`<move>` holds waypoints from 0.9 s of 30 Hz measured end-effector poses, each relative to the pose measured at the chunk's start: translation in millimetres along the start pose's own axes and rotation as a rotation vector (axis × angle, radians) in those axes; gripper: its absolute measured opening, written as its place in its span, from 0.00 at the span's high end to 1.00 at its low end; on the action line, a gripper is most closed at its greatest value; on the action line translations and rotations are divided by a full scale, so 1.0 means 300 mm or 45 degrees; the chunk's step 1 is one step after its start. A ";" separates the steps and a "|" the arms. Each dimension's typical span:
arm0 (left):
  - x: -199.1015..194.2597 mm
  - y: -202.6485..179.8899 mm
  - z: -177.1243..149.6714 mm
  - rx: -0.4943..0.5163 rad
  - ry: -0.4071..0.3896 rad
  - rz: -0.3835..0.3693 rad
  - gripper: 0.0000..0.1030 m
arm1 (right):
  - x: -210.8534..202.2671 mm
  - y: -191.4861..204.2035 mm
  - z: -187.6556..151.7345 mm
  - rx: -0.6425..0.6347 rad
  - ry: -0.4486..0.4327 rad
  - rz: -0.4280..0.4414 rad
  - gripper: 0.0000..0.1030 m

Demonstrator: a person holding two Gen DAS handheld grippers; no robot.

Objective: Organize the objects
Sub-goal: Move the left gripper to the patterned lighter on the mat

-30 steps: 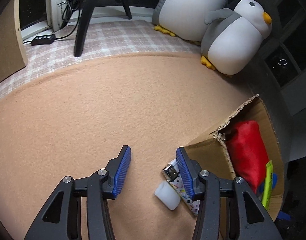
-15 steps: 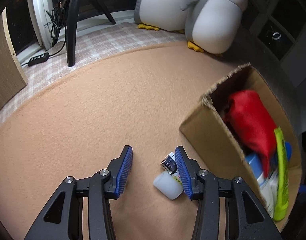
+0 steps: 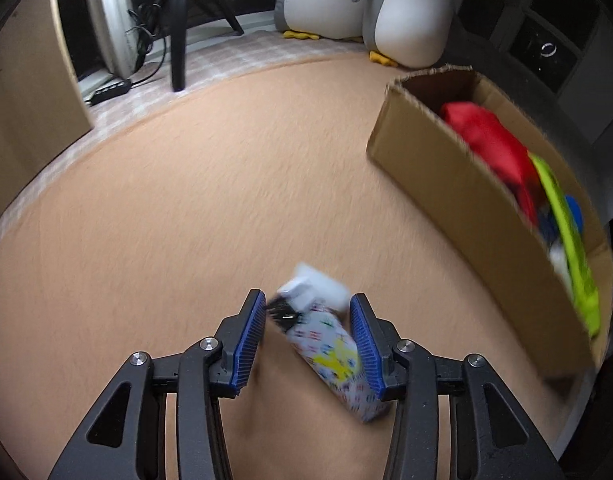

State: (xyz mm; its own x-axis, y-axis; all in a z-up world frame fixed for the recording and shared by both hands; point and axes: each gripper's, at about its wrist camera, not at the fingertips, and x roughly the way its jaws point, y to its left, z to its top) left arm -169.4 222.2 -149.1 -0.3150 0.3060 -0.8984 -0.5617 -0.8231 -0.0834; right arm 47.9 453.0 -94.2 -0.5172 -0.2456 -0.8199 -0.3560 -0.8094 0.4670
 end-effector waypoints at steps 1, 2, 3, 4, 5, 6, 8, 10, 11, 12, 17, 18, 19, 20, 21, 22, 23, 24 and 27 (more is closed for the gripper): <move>-0.013 0.005 -0.024 -0.002 -0.002 0.005 0.54 | 0.001 0.012 -0.002 -0.011 0.001 0.005 0.60; -0.025 0.015 -0.046 -0.017 -0.003 0.000 0.54 | 0.004 0.030 -0.005 -0.029 0.002 0.011 0.60; -0.033 0.026 -0.061 -0.032 -0.005 -0.004 0.54 | 0.007 0.047 -0.007 -0.044 0.002 0.016 0.60; -0.047 0.048 -0.085 -0.070 -0.012 -0.005 0.54 | 0.010 0.065 -0.009 -0.060 0.004 0.022 0.60; -0.056 0.062 -0.099 -0.093 -0.016 -0.005 0.54 | 0.016 0.085 -0.012 -0.079 0.007 0.031 0.60; -0.065 0.078 -0.115 -0.118 -0.020 -0.005 0.54 | 0.022 0.108 -0.015 -0.099 0.012 0.039 0.60; -0.088 0.111 -0.151 -0.165 -0.025 -0.011 0.54 | 0.037 0.149 -0.021 -0.141 0.023 0.054 0.60; -0.112 0.142 -0.183 -0.203 -0.030 -0.012 0.54 | 0.058 0.198 -0.028 -0.195 0.036 0.063 0.60; -0.128 0.159 -0.200 -0.228 -0.036 -0.019 0.54 | 0.070 0.218 -0.030 -0.215 0.043 0.064 0.60; -0.140 0.173 -0.211 -0.248 -0.041 -0.020 0.54 | 0.086 0.243 -0.034 -0.239 0.056 0.069 0.60; -0.224 0.232 -0.275 -0.341 -0.080 -0.054 0.54 | 0.179 0.369 -0.043 -0.337 0.113 0.102 0.59; -0.231 0.238 -0.284 -0.356 -0.078 -0.069 0.54 | 0.197 0.393 -0.043 -0.354 0.123 0.113 0.59; -0.238 0.241 -0.293 -0.367 -0.075 -0.081 0.53 | 0.220 0.426 -0.041 -0.382 0.130 0.123 0.59; -0.244 0.241 -0.300 -0.373 -0.076 -0.085 0.52 | 0.235 0.447 -0.039 -0.403 0.131 0.120 0.59; -0.247 0.237 -0.305 -0.375 -0.078 -0.092 0.52 | 0.255 0.470 -0.037 -0.424 0.132 0.112 0.59; -0.246 0.231 -0.307 -0.376 -0.079 -0.097 0.52 | 0.275 0.488 -0.033 -0.432 0.142 0.111 0.59; -0.245 0.225 -0.309 -0.380 -0.081 -0.101 0.52 | 0.287 0.501 -0.032 -0.436 0.149 0.121 0.59; -0.238 0.220 -0.306 -0.383 -0.081 -0.106 0.52 | 0.300 0.513 -0.031 -0.443 0.154 0.126 0.59; -0.221 0.190 -0.300 -0.372 -0.075 -0.118 0.52 | 0.337 0.538 -0.031 -0.467 0.161 0.104 0.59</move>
State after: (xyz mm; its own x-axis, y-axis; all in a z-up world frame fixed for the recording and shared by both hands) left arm -111.8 111.8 -132.9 -0.3216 0.4062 -0.8553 -0.3489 -0.8906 -0.2917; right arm -54.5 292.6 -104.7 -0.4244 -0.3623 -0.8298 -0.0043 -0.9157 0.4019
